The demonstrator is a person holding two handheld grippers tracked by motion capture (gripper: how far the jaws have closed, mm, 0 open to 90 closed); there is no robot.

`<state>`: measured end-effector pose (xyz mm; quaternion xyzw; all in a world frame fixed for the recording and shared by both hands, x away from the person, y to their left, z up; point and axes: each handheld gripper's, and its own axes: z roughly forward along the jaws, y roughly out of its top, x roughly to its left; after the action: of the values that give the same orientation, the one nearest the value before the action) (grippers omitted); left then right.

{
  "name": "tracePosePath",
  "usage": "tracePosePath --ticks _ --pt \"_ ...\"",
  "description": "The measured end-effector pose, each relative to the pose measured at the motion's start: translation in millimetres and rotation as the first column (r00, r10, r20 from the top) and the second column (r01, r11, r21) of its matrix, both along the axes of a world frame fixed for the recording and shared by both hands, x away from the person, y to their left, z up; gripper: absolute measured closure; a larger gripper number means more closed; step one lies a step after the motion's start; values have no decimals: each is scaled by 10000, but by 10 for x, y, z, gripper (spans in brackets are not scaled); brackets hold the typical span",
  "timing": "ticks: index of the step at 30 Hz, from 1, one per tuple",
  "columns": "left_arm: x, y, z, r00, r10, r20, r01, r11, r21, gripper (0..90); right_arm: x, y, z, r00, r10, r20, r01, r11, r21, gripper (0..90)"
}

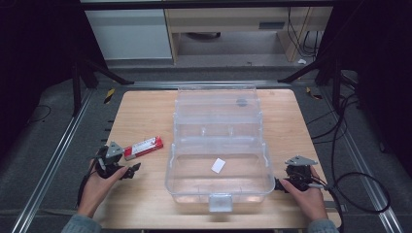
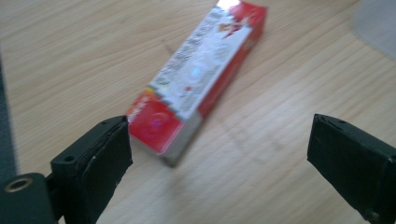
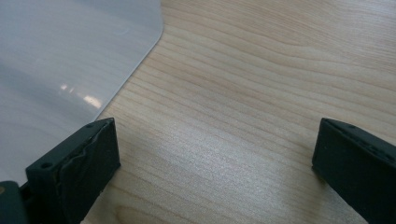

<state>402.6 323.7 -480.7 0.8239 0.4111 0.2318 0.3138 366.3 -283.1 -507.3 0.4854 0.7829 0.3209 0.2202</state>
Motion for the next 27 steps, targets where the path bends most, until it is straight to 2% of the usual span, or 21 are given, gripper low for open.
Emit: tracePosePath --ticks 3,7,12,21,22,23,27 --pt "106 143 -6 9996 226 -183 -224 9997 80 55 0 0 0 10000 1 0 -1 10000 0 10" --pt "164 233 9 9995 290 -85 -287 9992 271 55 0 0 0 10000 -1 -1 1 10000 -1 10" --pt "255 289 -40 9992 301 -270 -299 9995 97 74 0 0 0 10000 -2 0 2 10000 -2 10" --pt "406 224 -75 9984 34 -557 -29 10000 90 92 0 0 0 10000 0 -2 0 10000 0 10" --pt "432 210 -78 9981 -58 -608 67 9999 134 92 1 0 -1 10000 5 7 -5 10000 6 10" --pt "466 183 -85 9963 -247 -819 256 9996 101 105 1 0 -1 10000 5 6 -5 10000 6 10" --pt "527 118 -119 9935 -490 -1024 500 9987 78 113 0 0 0 10000 2 0 -2 10000 -1 10"
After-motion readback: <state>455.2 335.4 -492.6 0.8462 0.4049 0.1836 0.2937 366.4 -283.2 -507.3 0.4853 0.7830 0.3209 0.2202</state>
